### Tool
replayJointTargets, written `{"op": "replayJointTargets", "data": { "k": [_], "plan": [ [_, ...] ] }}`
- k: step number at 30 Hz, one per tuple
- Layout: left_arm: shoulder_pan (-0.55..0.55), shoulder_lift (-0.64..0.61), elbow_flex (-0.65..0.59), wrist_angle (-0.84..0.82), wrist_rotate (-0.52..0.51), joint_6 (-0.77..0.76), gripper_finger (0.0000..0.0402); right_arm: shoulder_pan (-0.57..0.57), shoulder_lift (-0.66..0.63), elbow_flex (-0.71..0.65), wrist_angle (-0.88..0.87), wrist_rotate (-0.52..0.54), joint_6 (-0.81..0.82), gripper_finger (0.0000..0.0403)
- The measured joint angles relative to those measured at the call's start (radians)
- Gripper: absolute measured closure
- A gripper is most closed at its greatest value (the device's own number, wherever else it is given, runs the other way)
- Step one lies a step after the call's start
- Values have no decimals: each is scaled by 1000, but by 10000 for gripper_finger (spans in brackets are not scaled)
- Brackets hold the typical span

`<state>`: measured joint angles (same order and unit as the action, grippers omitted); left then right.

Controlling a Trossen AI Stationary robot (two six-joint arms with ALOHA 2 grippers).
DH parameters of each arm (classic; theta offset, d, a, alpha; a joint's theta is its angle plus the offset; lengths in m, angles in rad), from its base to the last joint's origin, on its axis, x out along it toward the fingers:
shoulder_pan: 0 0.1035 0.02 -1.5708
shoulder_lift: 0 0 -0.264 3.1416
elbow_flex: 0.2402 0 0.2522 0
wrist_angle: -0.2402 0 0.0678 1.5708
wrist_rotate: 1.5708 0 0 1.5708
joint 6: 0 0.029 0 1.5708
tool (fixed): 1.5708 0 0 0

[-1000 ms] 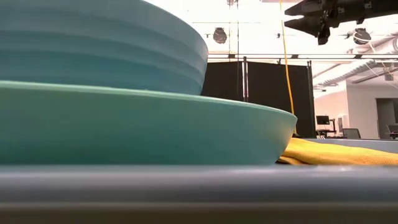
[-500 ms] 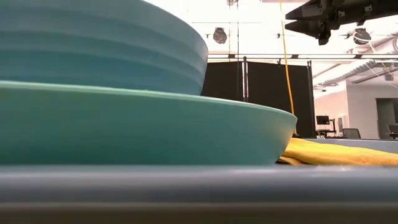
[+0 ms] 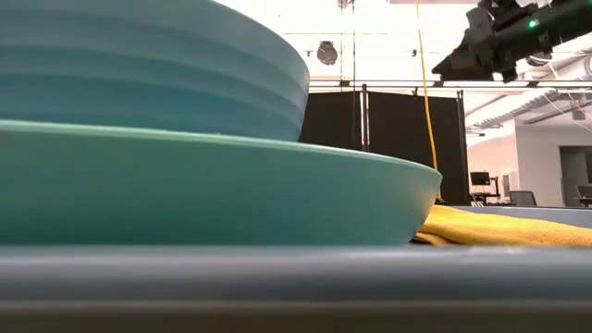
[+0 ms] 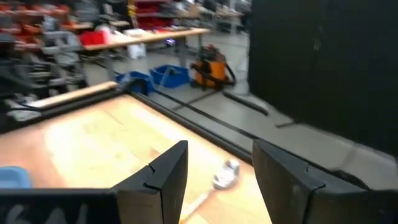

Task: Set up tray
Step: Put the orange fork on the yellow napkin

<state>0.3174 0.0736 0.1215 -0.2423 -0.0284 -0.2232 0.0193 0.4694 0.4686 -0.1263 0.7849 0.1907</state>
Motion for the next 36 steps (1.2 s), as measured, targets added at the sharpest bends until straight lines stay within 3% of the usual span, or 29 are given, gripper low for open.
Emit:
{"op": "replayJointTargets", "data": {
  "k": [5, 13, 17, 22, 28, 32, 36],
  "plan": [
    [-25, -32, 0, 5, -21, 14, 387, 0, 1, 61, -160, 1, 70, 234],
    [-45, -49, 0, -14, 2, -8, 390, -72, 53, 399, -975, 17, 554, 234],
    [-45, -49, 0, -16, 10, -25, 371, -157, 154, 507, -1256, -107, 706, 234],
    [-45, -49, 0, -16, 10, -23, 356, -273, 310, 523, -1286, -290, 629, 234],
    [-45, -49, 0, -15, 10, -23, 360, -416, 467, 522, -1260, -320, 534, 234],
    [-45, -49, 0, -15, 10, -23, 361, -479, 500, 492, -1143, -355, 492, 234],
    [-45, -49, 0, -15, 10, -23, 360, -532, 500, 394, -972, -461, 443, 234]
  ]
}}
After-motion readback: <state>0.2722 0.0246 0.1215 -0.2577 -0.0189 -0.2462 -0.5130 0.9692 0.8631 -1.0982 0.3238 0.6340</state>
